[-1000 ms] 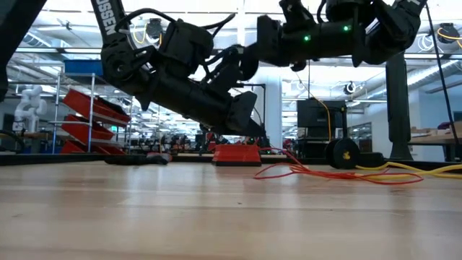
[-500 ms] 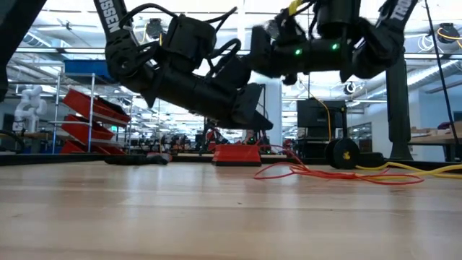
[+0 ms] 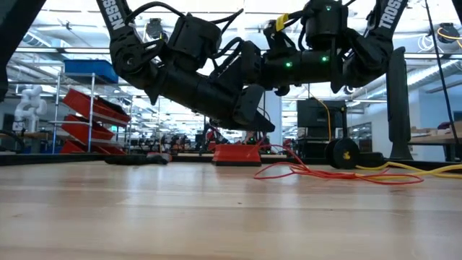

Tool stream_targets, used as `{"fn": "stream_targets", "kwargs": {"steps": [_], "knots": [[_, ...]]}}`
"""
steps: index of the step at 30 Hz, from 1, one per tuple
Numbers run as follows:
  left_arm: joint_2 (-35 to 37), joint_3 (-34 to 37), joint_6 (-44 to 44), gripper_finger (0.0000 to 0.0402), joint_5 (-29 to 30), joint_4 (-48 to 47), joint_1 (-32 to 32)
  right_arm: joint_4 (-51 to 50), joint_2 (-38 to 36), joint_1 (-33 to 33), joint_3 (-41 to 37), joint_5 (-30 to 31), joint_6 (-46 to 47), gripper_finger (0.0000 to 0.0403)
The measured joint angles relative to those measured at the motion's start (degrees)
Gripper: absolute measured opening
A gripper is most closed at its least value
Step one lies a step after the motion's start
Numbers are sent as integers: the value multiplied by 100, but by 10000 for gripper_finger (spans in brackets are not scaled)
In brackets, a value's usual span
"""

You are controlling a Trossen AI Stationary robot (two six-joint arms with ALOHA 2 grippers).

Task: Coil cords
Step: Coil the red wire onto the spool

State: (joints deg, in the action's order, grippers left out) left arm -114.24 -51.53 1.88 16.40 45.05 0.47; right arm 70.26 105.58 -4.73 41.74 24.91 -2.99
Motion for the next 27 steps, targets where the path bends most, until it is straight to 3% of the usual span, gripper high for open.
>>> {"fn": "stream_targets", "kwargs": {"steps": [12, 27], "knots": [[74, 26, 281, 0, -162, -338, -13, -330, -11, 61, -7, 40, 123, 0], [722, 129, 442, 0, -13, -877, -114, -974, -416, 264, -11, 112, -86, 0]]}}
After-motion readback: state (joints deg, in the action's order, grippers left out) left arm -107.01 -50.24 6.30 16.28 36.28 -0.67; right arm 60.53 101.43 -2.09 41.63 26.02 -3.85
